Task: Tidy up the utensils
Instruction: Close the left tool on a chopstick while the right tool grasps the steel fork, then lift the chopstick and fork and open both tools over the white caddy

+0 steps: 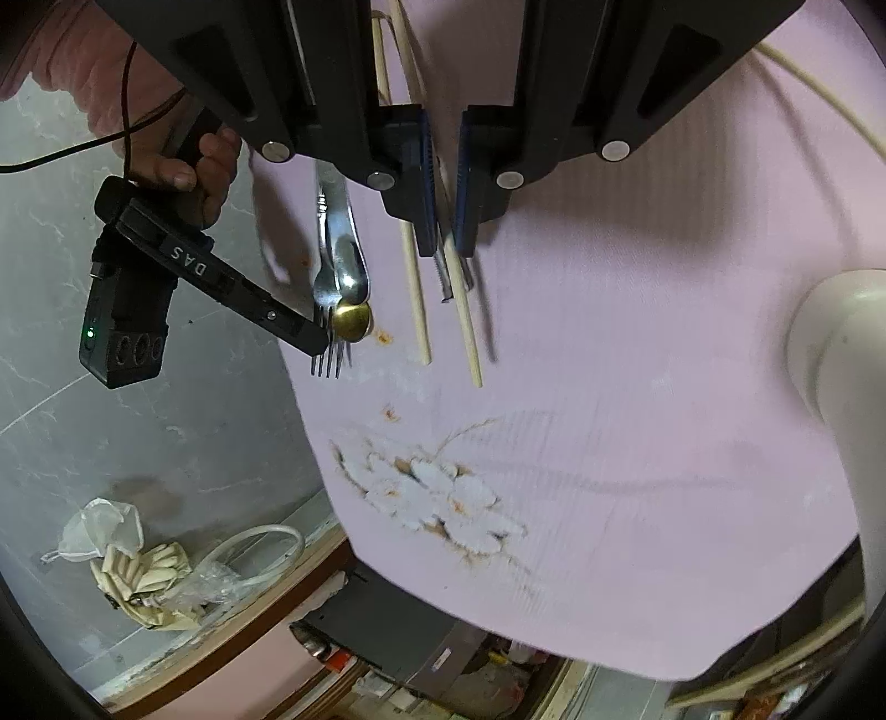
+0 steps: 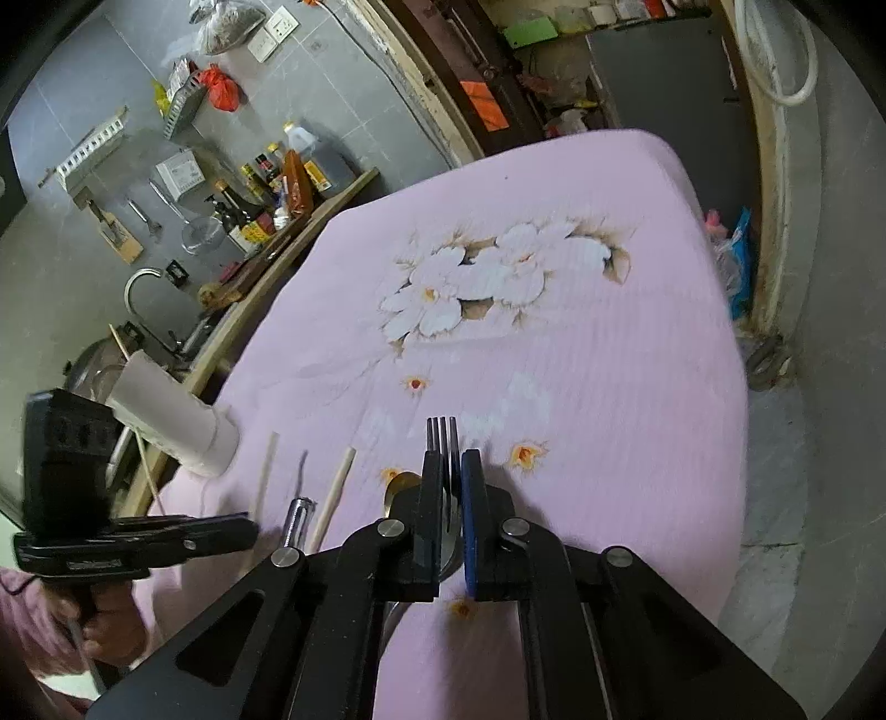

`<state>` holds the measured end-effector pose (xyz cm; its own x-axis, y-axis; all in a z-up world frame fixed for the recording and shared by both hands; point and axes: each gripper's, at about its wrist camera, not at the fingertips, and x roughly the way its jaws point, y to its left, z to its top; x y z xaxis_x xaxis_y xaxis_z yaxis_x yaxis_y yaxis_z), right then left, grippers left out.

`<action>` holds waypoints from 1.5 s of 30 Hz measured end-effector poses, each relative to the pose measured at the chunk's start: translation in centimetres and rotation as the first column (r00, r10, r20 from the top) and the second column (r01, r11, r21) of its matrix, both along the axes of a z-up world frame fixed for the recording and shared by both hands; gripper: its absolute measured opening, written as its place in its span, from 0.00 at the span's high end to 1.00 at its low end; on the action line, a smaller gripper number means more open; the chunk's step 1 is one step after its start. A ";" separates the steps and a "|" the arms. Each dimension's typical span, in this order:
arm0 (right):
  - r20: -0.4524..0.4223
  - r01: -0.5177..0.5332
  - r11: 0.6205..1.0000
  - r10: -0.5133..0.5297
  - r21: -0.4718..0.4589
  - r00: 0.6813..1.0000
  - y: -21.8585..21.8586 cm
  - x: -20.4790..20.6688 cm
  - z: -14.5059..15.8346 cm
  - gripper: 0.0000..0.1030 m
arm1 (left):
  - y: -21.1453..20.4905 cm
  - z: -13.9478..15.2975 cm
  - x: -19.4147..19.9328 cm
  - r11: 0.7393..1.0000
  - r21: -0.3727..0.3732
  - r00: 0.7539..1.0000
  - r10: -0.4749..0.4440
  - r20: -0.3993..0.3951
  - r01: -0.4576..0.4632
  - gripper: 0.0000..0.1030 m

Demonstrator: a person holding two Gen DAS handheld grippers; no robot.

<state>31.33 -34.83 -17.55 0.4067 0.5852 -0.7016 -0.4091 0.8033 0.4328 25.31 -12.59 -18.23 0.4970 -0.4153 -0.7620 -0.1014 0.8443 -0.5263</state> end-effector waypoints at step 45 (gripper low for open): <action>0.603 0.292 0.956 -0.226 -0.012 0.765 9.9 -12.6 25.9 0.98 | 13.5 19.6 -4.9 0.981 0.081 0.886 0.123 0.447 -0.177 0.95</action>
